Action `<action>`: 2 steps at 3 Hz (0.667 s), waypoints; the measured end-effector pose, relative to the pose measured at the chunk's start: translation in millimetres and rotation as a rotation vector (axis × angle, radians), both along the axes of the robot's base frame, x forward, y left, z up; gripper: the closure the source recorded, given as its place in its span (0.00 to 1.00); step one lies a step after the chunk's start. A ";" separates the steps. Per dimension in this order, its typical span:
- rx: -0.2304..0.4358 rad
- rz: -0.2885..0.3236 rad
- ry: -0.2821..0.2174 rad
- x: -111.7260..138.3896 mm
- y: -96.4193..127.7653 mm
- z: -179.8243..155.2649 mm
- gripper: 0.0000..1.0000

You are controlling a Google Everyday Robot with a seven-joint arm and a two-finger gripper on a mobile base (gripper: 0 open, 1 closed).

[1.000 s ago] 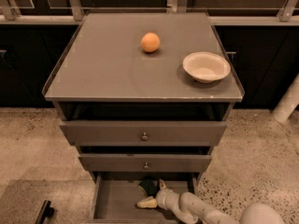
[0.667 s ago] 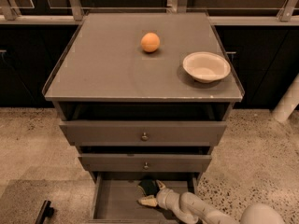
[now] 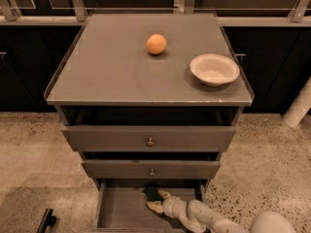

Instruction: Pick sponge from bottom drawer and place on counter

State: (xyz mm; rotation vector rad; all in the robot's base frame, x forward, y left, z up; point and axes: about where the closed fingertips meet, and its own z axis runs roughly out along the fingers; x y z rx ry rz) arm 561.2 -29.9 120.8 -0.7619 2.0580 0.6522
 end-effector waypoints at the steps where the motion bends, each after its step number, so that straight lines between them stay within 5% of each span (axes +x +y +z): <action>1: 0.000 0.000 0.000 0.0 0.0 0.0 0.89; 2: 0.024 0.032 0.008 -0.7 5.6 3.6 1.00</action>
Offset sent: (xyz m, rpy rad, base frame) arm -0.0010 0.0096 0.0099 0.0577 0.0183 0.0789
